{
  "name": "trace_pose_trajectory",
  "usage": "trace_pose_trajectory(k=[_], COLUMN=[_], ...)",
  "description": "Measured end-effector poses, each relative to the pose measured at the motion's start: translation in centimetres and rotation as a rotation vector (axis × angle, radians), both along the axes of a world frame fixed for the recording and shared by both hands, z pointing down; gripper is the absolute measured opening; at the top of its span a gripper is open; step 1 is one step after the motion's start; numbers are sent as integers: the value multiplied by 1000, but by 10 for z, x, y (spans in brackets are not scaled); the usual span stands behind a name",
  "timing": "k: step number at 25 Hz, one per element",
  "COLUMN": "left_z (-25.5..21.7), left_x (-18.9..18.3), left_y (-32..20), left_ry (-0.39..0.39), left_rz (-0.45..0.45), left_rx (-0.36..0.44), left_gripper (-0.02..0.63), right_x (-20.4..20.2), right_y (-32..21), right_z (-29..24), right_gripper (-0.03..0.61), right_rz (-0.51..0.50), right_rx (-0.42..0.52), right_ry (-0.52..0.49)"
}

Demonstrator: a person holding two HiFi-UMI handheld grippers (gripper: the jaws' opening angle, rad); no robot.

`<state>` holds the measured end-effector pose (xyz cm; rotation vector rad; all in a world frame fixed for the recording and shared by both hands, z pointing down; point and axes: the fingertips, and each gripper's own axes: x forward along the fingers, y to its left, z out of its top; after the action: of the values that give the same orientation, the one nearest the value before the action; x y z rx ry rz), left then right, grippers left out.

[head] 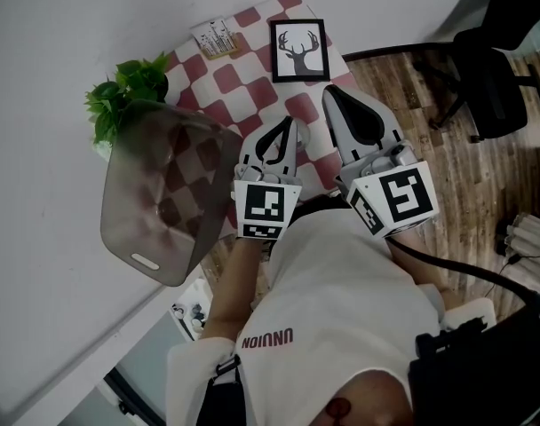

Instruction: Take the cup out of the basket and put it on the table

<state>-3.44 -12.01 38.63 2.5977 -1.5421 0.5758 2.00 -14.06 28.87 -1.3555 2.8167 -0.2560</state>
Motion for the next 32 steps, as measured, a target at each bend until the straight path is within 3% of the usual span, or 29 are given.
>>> trace_pose_trajectory(k=[3,14,32], left_z=[-22,-61,-89], left_x=[-2,-10,-17], left_y=[-2,-6,-16], left_ry=[33,72,102], left_rz=[-14,-11,8], left_rx=[57,130,174], left_gripper=[12,12,12], right_x=[-8,-26,-37], right_y=[1,0,-10], right_z=[-5,-11,-19], right_gripper=[18,17,17], right_rz=[-11,-17,-2], right_rx=[7,19,16], right_ry=[0,11,37])
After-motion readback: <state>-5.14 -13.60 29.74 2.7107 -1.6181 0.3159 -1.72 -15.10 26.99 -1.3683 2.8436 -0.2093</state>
